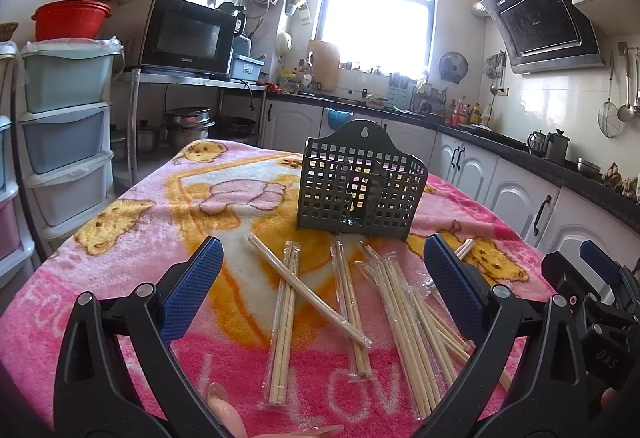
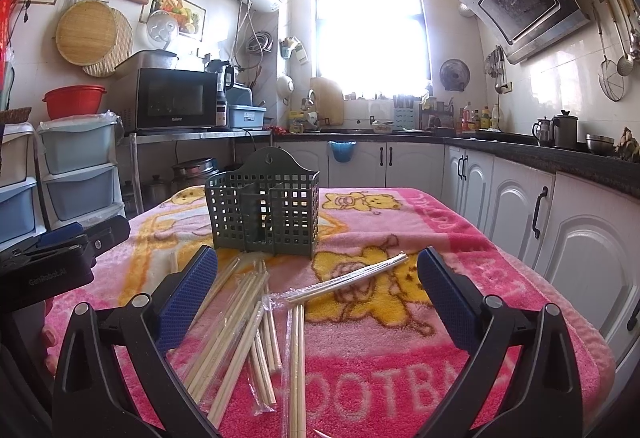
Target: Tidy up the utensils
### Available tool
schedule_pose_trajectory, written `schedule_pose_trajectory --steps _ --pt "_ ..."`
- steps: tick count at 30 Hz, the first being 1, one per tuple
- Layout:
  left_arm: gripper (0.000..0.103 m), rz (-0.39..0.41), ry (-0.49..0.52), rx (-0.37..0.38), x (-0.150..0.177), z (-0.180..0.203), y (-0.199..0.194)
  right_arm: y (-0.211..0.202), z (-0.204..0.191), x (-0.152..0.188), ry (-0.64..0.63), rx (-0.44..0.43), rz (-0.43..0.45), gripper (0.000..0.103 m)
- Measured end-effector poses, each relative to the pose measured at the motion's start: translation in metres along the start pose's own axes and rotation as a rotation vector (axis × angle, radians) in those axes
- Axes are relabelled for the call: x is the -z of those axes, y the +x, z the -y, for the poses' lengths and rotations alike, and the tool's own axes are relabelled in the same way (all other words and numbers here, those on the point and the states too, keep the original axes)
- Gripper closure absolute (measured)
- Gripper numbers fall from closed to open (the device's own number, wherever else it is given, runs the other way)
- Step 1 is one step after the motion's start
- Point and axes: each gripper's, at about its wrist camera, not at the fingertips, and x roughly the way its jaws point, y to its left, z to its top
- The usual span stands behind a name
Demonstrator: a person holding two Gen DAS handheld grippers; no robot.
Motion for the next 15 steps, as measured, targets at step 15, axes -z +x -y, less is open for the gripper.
schedule_pose_trajectory --steps 15 --pt "0.010 -0.025 -0.054 -0.026 -0.003 -0.022 0.007 0.004 -0.011 -0.011 -0.038 -0.035 0.003 0.006"
